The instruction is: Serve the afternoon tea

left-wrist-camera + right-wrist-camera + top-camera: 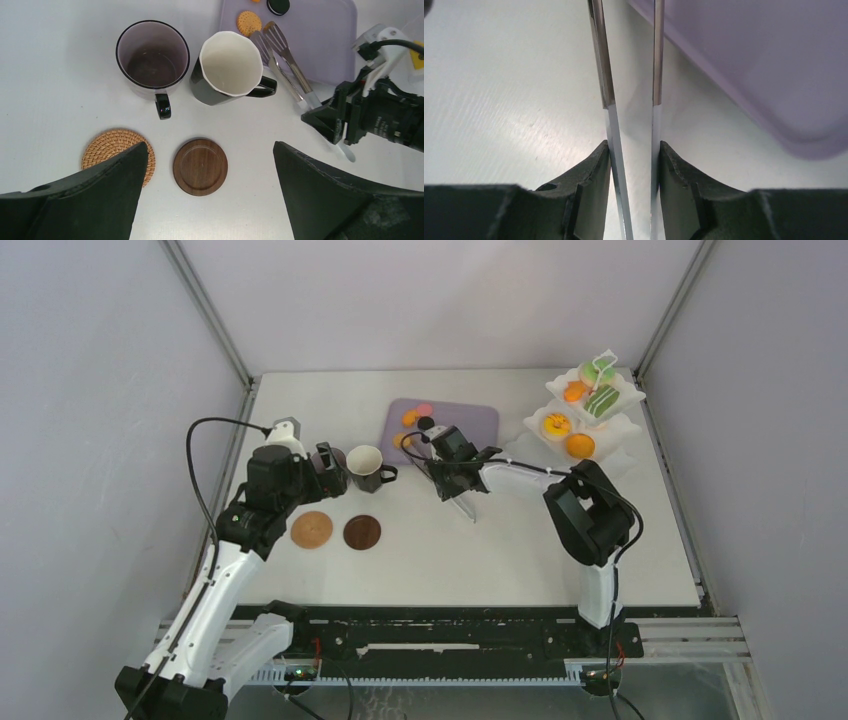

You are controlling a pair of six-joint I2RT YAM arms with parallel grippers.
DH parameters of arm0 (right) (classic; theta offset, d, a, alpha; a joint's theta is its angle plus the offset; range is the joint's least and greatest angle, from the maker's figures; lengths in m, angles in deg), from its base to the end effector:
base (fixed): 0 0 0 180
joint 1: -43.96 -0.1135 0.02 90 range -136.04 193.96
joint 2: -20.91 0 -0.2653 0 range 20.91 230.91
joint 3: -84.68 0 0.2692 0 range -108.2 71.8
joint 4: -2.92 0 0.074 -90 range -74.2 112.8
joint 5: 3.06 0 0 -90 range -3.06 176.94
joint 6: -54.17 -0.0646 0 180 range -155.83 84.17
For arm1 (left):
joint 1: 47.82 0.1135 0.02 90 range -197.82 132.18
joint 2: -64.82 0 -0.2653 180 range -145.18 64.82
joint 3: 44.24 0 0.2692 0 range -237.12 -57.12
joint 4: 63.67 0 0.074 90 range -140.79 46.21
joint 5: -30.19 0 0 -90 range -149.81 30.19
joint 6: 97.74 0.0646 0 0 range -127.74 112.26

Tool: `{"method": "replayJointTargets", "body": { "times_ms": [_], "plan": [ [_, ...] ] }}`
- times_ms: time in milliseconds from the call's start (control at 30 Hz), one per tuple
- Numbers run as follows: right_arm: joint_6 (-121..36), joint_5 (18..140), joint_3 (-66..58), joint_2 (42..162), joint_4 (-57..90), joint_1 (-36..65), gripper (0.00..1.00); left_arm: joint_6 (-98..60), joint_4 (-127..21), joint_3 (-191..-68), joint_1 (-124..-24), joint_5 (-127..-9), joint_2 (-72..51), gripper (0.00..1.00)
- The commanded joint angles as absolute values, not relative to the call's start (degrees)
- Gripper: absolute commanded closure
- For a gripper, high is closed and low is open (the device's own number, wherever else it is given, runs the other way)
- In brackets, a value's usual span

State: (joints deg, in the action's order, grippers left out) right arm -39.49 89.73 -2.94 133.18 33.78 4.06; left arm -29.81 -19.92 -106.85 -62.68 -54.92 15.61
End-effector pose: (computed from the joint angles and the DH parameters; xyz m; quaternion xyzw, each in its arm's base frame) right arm 0.3424 0.2822 0.1326 -0.2901 0.9097 0.0884 0.2838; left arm 0.2217 -0.0531 0.3068 -0.0757 0.8637 -0.1223 0.4830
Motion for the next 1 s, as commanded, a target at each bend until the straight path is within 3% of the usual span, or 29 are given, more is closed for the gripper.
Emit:
{"method": "replayJointTargets", "body": {
  "times_ms": [0, 367, 967],
  "plan": [
    [-42.6, 89.4, -7.2, 126.7, 38.7, 3.6, 0.56, -30.2, -20.8, -111.1, -62.3, -53.9, 16.7, 0.0],
    [-45.8, 92.5, -20.0, 130.6, 53.9, 3.2, 0.55, -30.4, -20.4, -110.6, -62.3, -53.9, 18.2, 0.0],
    [-44.5, 91.0, -32.6, 139.4, 57.3, 2.9, 0.51, -30.3, -20.3, -110.0, -62.2, -53.3, 19.0, 0.0]
  ]
}}
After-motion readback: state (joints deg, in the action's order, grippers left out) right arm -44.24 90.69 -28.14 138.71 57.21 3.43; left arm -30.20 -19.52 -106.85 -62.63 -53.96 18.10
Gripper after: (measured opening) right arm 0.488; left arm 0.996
